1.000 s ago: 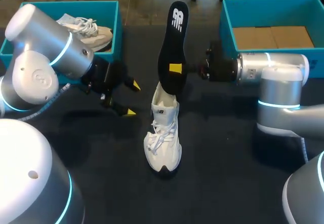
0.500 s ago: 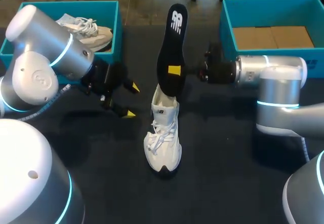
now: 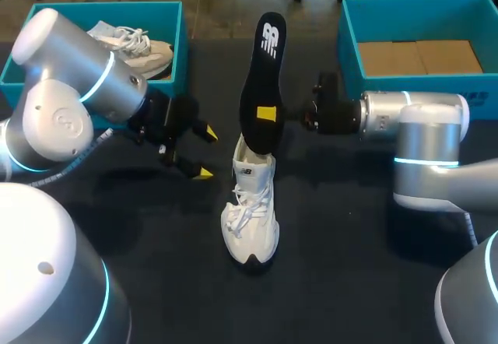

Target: Take the shoe out of the shoebox, open the shoe tongue, remove and reinsert the insole, then place the shoe into the shoebox

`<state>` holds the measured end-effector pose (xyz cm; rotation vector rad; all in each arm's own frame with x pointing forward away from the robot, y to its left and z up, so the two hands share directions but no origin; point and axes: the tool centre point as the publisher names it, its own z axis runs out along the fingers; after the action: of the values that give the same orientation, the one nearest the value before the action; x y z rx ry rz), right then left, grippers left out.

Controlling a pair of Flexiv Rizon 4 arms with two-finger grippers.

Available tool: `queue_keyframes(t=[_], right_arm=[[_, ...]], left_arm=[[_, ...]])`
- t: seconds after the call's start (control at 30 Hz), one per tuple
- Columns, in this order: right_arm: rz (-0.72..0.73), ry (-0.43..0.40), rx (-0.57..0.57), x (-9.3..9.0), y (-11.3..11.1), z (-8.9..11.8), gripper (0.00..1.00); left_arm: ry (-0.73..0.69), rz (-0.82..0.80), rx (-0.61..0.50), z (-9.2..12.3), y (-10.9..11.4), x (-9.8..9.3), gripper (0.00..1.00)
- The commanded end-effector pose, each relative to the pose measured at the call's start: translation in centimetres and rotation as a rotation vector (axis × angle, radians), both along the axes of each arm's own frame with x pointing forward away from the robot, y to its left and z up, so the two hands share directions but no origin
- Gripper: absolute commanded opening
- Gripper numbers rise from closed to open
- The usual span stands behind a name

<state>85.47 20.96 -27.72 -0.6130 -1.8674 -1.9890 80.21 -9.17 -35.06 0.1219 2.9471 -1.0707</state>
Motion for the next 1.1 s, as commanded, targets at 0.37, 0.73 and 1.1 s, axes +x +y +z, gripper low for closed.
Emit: queue_keyframes(t=[0.37, 0.73, 1.1], right_arm=[[-0.018, -0.003, -0.016, -0.9, -0.4, 0.7, 0.00], [-0.021, -0.008, -0.024, -1.2, -0.6, 0.9, 0.00], [-0.021, 0.018, -0.003, -1.3, -0.6, -0.1, 0.00]], left_arm=[[0.011, -0.001, -0.005, -0.4, -1.0, -0.2, 1.00], [0.020, 0.001, -0.004, -0.5, -0.9, -0.5, 1.00], [0.027, 0.014, -0.007, -0.7, -1.2, -0.2, 1.00]])
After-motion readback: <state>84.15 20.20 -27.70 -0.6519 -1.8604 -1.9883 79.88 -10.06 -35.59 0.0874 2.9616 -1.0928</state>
